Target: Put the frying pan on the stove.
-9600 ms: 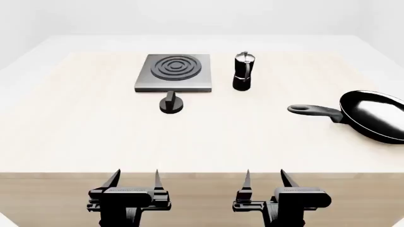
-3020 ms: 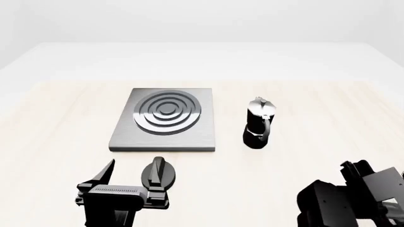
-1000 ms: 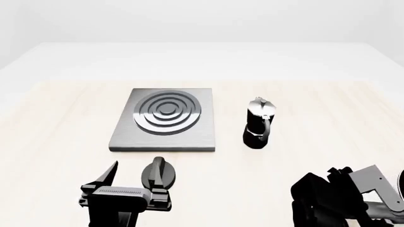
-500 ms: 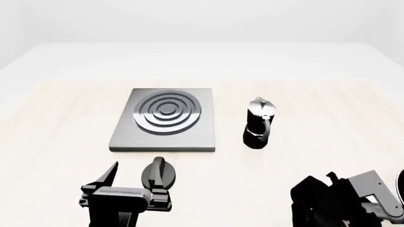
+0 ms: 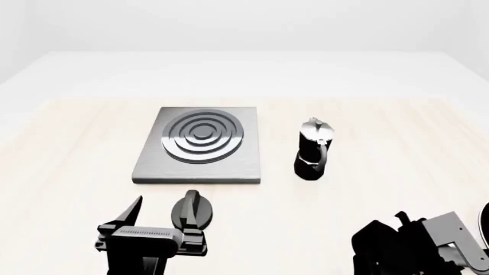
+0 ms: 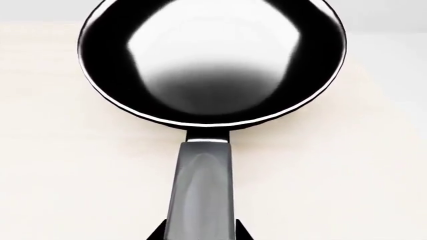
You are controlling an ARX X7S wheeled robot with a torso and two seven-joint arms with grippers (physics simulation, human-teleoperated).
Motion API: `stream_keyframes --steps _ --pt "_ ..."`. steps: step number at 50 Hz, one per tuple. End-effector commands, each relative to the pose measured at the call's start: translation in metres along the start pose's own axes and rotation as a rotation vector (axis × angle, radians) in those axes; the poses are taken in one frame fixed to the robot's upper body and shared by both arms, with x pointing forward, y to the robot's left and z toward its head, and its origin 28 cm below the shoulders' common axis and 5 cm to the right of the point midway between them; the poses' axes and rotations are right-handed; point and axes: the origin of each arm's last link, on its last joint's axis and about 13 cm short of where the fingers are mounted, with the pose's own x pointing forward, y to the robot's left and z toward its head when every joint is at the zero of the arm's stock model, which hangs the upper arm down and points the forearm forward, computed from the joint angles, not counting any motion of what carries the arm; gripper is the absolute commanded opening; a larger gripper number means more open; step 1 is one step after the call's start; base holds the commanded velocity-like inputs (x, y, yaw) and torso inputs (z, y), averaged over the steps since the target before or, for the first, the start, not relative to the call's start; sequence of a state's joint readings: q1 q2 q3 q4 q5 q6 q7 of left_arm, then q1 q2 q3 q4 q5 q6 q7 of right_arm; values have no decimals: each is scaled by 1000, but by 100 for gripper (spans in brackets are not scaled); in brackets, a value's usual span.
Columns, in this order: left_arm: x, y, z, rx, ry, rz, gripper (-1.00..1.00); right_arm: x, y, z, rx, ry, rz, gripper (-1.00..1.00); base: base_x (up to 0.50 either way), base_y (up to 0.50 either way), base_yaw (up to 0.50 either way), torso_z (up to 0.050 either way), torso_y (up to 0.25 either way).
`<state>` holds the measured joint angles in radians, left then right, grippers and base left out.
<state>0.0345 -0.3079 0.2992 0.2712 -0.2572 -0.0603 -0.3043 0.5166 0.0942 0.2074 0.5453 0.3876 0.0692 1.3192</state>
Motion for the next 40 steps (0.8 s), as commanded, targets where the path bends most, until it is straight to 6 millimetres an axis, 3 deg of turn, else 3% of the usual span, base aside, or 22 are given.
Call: stream_keyframes --steps 1,17,40 --pt "0 0 -1 0 2 2 100 -8 -2 10 9 -96 63 -100 0 0 0 0 0" --pt "-1 0 -3 -2 6 2 100 -21 -5 15 8 -161 112 -100 0 0 0 0 0" --pt "1 -1 3 8 -7 -3 100 -43 -12 42 98 -217 256 -100 0 0 0 0 1"
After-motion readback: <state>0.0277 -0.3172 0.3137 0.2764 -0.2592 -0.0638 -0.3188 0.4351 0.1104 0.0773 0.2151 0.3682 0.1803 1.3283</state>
